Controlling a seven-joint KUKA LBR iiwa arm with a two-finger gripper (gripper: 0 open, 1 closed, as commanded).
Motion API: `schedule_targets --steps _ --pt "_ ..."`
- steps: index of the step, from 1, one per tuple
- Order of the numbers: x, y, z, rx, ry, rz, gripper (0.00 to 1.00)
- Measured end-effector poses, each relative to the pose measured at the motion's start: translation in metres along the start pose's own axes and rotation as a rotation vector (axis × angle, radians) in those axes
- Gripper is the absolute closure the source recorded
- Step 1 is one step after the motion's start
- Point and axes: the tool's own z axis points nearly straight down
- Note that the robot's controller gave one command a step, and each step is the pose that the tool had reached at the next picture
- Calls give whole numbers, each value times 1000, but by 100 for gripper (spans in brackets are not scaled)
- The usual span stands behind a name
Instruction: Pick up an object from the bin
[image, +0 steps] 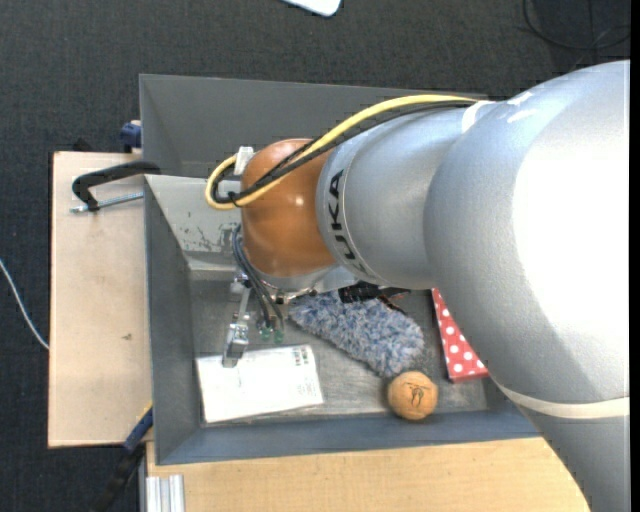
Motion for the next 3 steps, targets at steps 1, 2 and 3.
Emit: schedule_targets --steps 1,2,3 --pt "-10 -4 16 1 1 126 0" --pt "27 -50 6 3 5 23 0" --pt "39 -48 9 4 2 24 0"
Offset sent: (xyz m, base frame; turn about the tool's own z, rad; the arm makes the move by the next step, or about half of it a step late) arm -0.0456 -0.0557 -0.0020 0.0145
